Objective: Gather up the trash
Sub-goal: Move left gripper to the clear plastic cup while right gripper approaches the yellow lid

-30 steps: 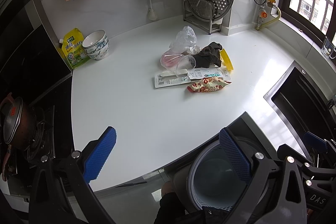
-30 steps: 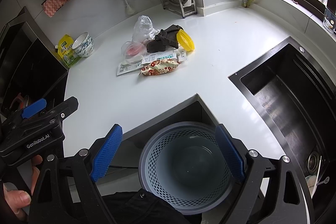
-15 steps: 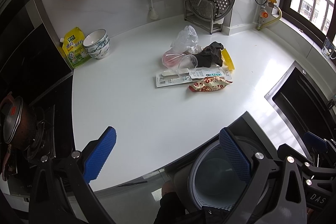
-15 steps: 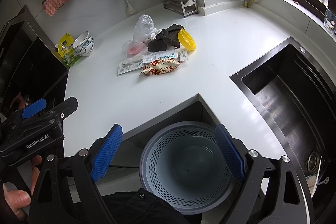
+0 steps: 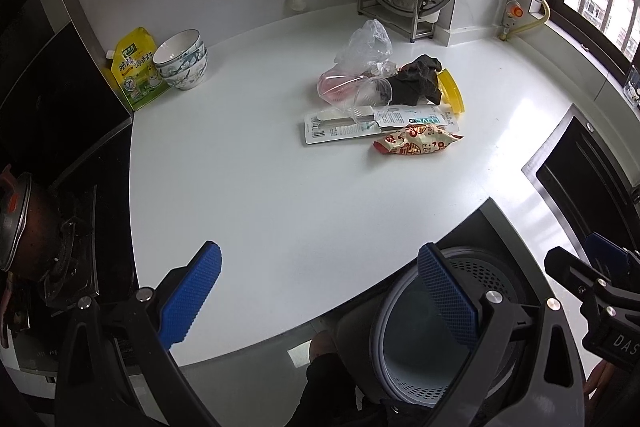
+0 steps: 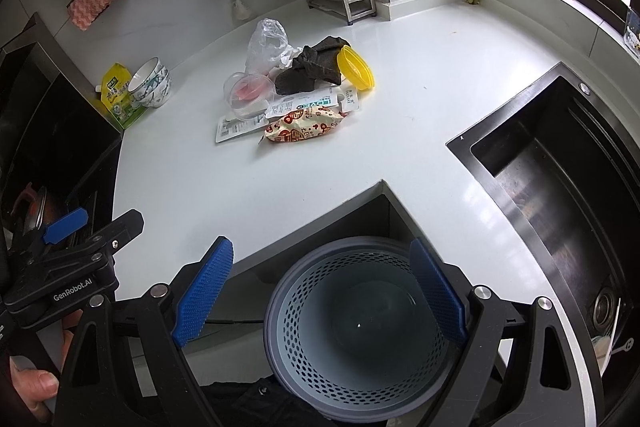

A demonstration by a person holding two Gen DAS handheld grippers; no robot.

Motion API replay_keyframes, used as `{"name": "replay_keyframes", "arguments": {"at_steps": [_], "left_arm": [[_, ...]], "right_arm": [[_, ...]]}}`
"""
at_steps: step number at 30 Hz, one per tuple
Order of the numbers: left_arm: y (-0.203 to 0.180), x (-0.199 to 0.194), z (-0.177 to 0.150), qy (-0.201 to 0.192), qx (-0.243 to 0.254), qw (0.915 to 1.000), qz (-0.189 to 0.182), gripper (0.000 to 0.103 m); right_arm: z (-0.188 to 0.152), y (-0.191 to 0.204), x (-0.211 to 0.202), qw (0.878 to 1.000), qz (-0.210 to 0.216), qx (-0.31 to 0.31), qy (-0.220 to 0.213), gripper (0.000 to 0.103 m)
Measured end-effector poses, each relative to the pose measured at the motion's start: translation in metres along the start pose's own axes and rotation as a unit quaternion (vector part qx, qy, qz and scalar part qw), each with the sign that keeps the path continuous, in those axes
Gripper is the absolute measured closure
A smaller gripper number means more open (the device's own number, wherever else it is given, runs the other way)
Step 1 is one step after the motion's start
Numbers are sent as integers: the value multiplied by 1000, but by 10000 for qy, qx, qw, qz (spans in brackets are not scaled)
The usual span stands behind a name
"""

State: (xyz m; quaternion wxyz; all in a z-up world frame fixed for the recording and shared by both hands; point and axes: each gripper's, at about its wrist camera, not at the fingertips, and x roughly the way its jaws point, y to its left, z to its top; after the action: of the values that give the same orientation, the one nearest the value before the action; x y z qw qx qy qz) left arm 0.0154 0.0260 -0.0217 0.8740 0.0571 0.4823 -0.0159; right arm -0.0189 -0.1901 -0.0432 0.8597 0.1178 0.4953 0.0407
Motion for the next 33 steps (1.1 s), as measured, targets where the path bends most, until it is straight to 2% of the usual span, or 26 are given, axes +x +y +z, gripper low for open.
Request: {"name": "replay_keyframes", "arguments": {"at_steps": [7, 12, 19, 26, 33], "left_arm": [[19, 34, 16, 83, -6, 10000, -45, 6], [22, 59, 43, -154, 97, 9998, -107, 6], [4, 106, 76, -530, 142, 9981, -298, 6], [-13, 147, 88, -937, 136, 9948, -381, 6], [-18, 176, 101, -1121, 93, 9935, -188, 6]], "right_arm": [[25, -2, 33, 9997, -203, 150, 26, 17], [50, -6, 56, 9989, -354, 270, -128, 17], [78, -21, 88, 9972, -485, 478, -320, 17], [86, -37, 119, 9960, -456, 681, -353, 17], [92, -49, 138, 9947, -416, 820, -466, 17]]}}
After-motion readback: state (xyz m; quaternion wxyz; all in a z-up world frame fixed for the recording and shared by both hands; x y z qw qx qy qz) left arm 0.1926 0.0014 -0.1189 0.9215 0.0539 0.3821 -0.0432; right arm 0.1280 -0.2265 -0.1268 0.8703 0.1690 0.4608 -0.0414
